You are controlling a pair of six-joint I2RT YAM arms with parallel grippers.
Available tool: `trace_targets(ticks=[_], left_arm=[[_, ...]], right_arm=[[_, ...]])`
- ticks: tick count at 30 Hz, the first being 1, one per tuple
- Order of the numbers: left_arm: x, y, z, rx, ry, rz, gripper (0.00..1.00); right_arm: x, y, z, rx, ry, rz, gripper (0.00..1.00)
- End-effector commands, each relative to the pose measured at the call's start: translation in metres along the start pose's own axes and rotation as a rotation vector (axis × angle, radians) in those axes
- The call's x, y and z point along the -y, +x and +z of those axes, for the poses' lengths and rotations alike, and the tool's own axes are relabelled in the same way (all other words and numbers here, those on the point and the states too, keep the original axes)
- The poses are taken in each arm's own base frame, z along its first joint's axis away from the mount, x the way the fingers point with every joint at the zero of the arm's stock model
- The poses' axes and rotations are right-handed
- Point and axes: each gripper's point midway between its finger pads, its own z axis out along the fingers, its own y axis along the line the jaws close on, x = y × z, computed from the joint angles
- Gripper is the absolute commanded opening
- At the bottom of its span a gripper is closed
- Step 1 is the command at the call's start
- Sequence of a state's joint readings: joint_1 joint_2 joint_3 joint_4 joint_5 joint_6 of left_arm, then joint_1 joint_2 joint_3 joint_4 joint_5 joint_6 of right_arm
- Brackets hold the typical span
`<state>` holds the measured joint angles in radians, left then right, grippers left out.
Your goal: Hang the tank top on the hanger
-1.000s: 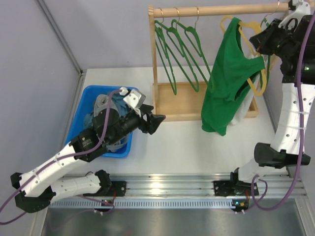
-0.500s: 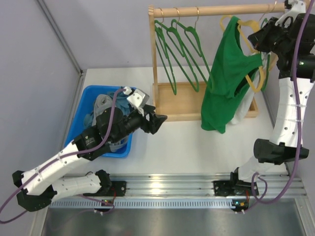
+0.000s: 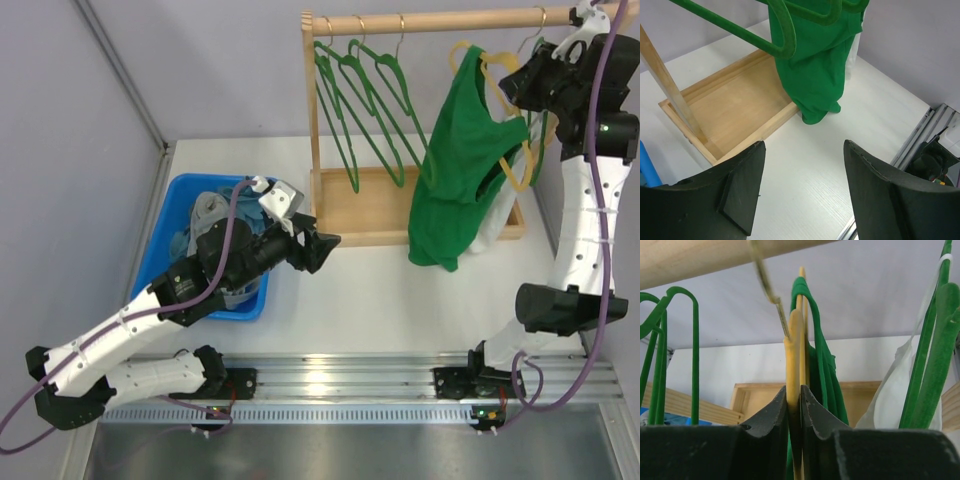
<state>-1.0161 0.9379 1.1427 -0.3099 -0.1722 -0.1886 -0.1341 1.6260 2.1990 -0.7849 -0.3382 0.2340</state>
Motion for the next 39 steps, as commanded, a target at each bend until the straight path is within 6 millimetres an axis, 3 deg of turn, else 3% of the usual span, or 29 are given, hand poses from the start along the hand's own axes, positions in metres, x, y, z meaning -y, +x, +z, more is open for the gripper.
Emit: trace_targets(ticks=[1, 5, 10, 14, 20, 24, 29, 35, 38, 39], left_arm=[[0.001, -0.017, -0.007, 0.052, 0.005, -0.019, 0.69], [0.0, -0.017, -0.008, 0.053, 0.002, -0.023, 0.69], [0.001, -0.016, -0.007, 0.044, 0.001, -0.028, 0.7], [0.001, -0.016, -0.007, 0.044, -0.001, -0.032, 0.69], [0.0, -0.018, -0.008, 0.048, -0.006, -0.039, 0.7], [0.0, -0.018, -0.006, 0.046, -0.011, -0.046, 0.7], [-0.001, -0.014, -0.006, 0.037, -0.019, -0.063, 0.7], [-0.009, 0.002, -0.009, 0.015, -0.058, -0.1, 0.69], [-0.017, 0.024, -0.01, -0.022, -0.093, -0.115, 0.69], [-0.019, 0.028, -0.012, -0.03, -0.101, -0.117, 0.69]], right_arm=[[-0.014, -0.039, -0.026, 0.138, -0.022, -0.032, 0.14], [-0.017, -0.042, -0.034, 0.153, -0.016, -0.029, 0.31], [-0.027, -0.049, -0.059, 0.201, -0.018, -0.02, 0.45], [-0.031, -0.05, -0.08, 0.214, -0.006, -0.023, 0.49], [-0.064, -0.038, -0.123, 0.221, -0.119, -0.036, 0.54], [-0.083, -0.005, -0.153, 0.188, -0.205, -0.033, 0.58], [-0.088, 0.032, -0.186, 0.163, -0.204, -0.056, 0.63], [-0.094, 0.107, -0.211, 0.081, -0.267, 0.007, 0.67], [-0.089, 0.159, -0.209, -0.022, -0.287, 0.073, 0.72], [-0.091, 0.167, -0.218, -0.013, -0.297, 0.075, 0.72]])
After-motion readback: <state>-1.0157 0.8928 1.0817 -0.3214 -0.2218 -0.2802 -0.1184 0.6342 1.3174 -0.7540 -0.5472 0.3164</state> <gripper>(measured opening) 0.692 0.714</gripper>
